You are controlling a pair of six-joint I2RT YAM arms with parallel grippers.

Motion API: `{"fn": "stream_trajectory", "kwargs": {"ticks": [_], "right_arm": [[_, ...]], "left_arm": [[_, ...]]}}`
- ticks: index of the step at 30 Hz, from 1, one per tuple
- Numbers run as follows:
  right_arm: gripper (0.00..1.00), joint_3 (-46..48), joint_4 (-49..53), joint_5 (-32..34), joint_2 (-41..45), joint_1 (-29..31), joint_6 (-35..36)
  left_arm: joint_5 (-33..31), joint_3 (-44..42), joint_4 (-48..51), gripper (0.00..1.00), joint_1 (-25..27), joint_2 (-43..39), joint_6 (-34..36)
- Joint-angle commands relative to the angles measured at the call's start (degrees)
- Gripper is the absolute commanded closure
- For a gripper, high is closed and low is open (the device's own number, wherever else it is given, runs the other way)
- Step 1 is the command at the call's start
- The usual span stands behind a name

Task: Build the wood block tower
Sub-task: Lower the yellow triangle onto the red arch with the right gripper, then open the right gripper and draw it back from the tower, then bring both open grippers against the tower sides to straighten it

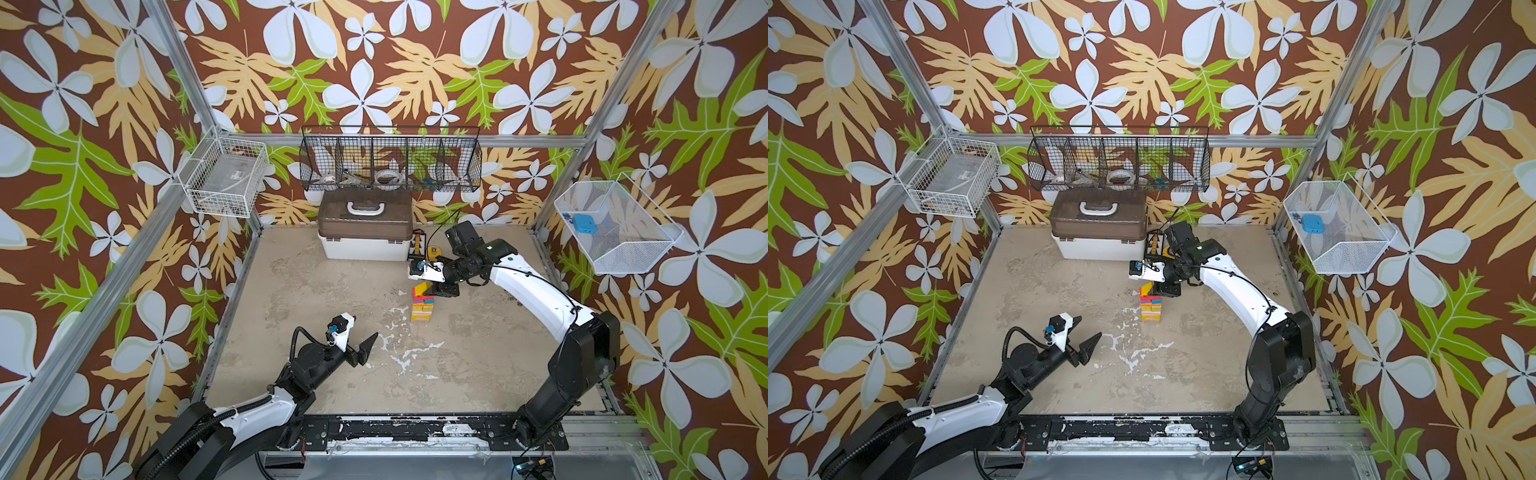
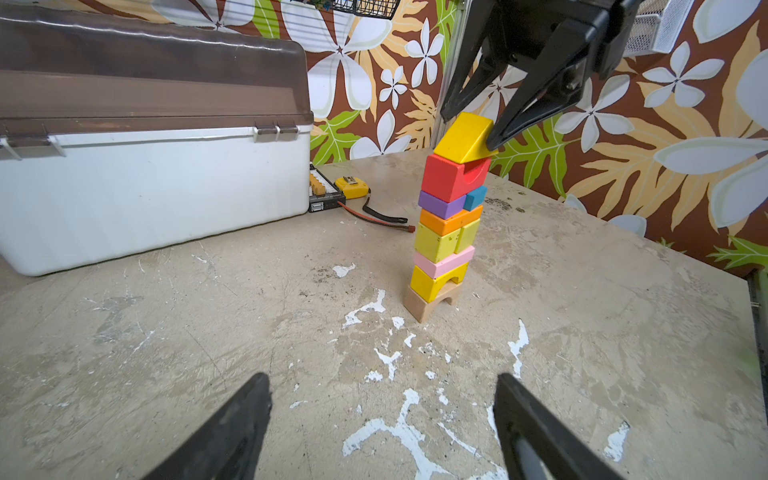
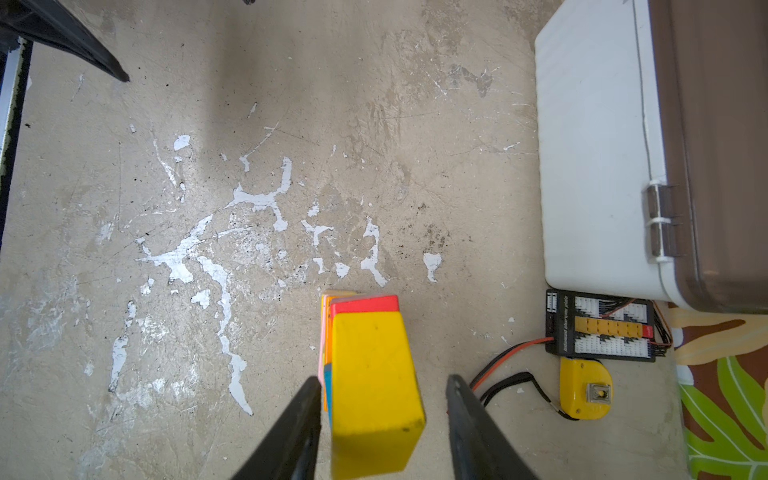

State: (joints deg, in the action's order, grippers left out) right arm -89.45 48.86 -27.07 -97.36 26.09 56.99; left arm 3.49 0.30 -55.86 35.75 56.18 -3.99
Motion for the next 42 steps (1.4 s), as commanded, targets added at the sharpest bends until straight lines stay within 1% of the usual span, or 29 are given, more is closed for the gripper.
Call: {"fn": "stream_trajectory", "kwargs": {"ticks": [1,8,11,12,14,15,16,17,19,21,22,23,25,27,28,31,33,35,37,39,42], "right_arm": [[0.52,-0.2,0.0,-0.8,0.0,0.0,-0.6],[0.54,-1.9,-0.1,-2.1,0.1,0.3,-1.7],[0.54,-3.8,-1.5,-3.5,2.3,0.2,-5.2],[0.55,-3.9,-3.0,-3.4,3.5,0.2,-7.6],[0.55,-2.2,-9.2,-2.2,6.5,-0.4,-15.2],[0.54,-0.1,-13.5,-1.5,8.6,-0.8,-20.4],[0.53,2.9,-19.9,-0.6,10.7,-1.4,-26.6],[0.53,5.8,-24.6,1.0,13.2,-1.8,-32.3],[0.54,14.3,-36.8,7.2,18.8,-2.2,-44.8],[0.49,22.2,-46.1,13.8,24.8,-2.2,-55.1],[0.51,25.9,-49.0,17.3,27.5,-2.2,-59.6],[0.55,28.4,-50.3,19.2,29.5,-2.3,-62.9],[0.60,32.5,-50.2,22.4,33.2,-2.2,-67.0],[0.69,35.3,-47.2,28.4,36.1,-2.3,-71.4],[0.72,37.0,-45.9,30.3,37.8,-2.3,-72.3],[0.75,45.2,-47.3,35.8,43.7,-2.4,-77.3],[0.79,51.3,-49.7,36.4,47.0,-2.4,-80.0],[0.82,56.7,-53.6,35.0,49.6,-2.4,-82.5],[0.82,61.2,-57.0,33.3,50.8,-2.4,-84.7],[0.82,63.5,-59.4,31.9,50.8,-2.4,-85.4],[0.81,64.4,-60.6,32.0,49.3,-2.4,-85.4]], "left_arm": [[0.1,-0.3,-0.7,0.15,0.0,0.2,0.5],[0.0,-0.2,-0.6,0.16,0.0,0.4,0.5],[-0.8,0.0,-0.3,0.16,0.0,0.3,0.1],[-1.5,0.1,0.2,0.17,0.0,0.0,-0.4],[-4.2,0.9,2.0,0.18,0.0,-1.2,-2.1],[-6.9,1.6,3.9,0.18,0.0,-2.1,-3.8],[-9.6,2.7,6.6,0.17,0.0,-3.7,-7.0],[-11.1,3.8,9.1,0.16,0.0,-5.2,-9.3],[-12.6,6.3,15.5,0.14,0.0,-8.8,-14.7],[-13.1,8.0,19.8,0.13,0.0,-11.8,-19.6],[-12.6,8.5,21.2,0.12,0.0,-13.0,-21.4],[-12.3,9.0,22.5,0.12,0.0,-13.6,-22.7],[-12.2,10.2,25.1,0.12,0.0,-13.9,-25.1],[-11.7,11.3,26.9,0.12,0.0,-12.4,-26.4],[-11.4,12.0,27.2,0.12,0.0,-11.1,-26.9],[-10.1,14.2,27.3,0.14,0.0,-6.5,-28.6],[-8.7,15.6,26.3,0.15,0.0,-3.1,-29.4],[-7.0,17.5,25.6,0.16,0.0,0.5,-30.0],[-6.1,19.7,25.2,0.18,0.0,4.3,-30.4],[-5.4,21.9,25.2,0.18,0.0,7.9,-30.6],[-4.7,24.5,25.0,0.18,0.0,12.7,-30.5]]}}
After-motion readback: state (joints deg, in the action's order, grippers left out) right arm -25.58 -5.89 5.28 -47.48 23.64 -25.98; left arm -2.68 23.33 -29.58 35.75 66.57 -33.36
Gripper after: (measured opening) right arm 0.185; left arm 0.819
